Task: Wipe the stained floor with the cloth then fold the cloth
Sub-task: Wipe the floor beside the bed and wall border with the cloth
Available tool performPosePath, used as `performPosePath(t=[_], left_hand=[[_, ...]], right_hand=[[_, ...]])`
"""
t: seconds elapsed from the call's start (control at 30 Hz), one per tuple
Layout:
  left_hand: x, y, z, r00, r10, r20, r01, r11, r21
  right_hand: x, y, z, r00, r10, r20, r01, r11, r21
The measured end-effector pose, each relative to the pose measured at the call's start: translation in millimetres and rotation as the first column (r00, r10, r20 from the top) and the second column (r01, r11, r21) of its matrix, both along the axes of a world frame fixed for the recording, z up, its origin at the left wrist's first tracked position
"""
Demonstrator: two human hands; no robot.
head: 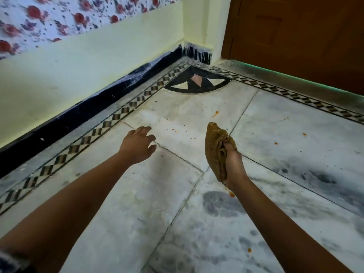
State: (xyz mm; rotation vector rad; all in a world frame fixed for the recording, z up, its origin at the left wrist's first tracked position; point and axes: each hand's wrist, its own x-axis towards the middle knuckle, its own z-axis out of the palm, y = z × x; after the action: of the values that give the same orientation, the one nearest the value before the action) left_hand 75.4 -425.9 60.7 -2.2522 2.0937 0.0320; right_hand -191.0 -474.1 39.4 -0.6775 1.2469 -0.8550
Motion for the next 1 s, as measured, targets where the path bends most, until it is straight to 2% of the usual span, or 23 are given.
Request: performPosePath(t=[0.1,0.23,0.37,0.47,0.6,0.7,0.8,0.87,0.93,1.0], left_hand=[[19.9,-21.7,-19.8,0.993,-0.005,-0.117,-0.005,0.996,-0.085],[42.4,-34.7,-34.8,0.96,0.056,-0.275,-0.09,0.99,-0.113],[45.2,-56.4,-46.5,0.951,0.035,-0.306,-0.066,0.994,-0.092],[47.3,-85.3,-59.5,0.951,0.061,-0.304,-0.097,0.99,-0.105],[60.6,-118.8,-88.2,0.963,0.15,-0.222,-0.167,0.984,-0.058],[75.4,-135.9,-113.1,0.948,0.266,-0.178,-0.256,0.964,0.078],[86.2,-142.5,-138.8,0.93,0.331,-0.159,-0.302,0.936,0.178],[86.8,-138.1,-152.4,0.927,0.333,-0.172,-0.309,0.939,0.15],[85.5,-134.3,-159.9,0.929,0.319,-0.187,-0.313,0.948,0.059],[84.9,-133.0,-162.0,0.933,0.307,-0.189,-0.314,0.949,-0.009]], right_hand=[[18.6,-15.4,-1.6,0.997,-0.028,-0.077,0.026,0.999,-0.021],[37.3,-30.8,0.2,0.982,-0.06,-0.181,0.054,0.998,-0.038],[42.4,-37.7,4.2,0.956,-0.095,-0.279,0.076,0.994,-0.077],[50.6,-48.1,4.3,0.913,-0.146,-0.382,0.079,0.98,-0.185],[65.1,-64.5,-22.4,0.709,-0.215,-0.672,-0.007,0.95,-0.312],[69.3,-75.6,-49.3,0.565,-0.255,-0.785,-0.095,0.924,-0.369],[75.1,-87.0,-73.8,0.442,-0.245,-0.863,-0.259,0.886,-0.385],[79.7,-89.9,-87.2,0.417,-0.207,-0.885,-0.35,0.862,-0.367],[86.5,-89.3,-97.6,0.398,-0.095,-0.913,-0.452,0.845,-0.285],[90.1,-85.9,-106.0,0.3,0.043,-0.953,-0.577,0.803,-0.146]])
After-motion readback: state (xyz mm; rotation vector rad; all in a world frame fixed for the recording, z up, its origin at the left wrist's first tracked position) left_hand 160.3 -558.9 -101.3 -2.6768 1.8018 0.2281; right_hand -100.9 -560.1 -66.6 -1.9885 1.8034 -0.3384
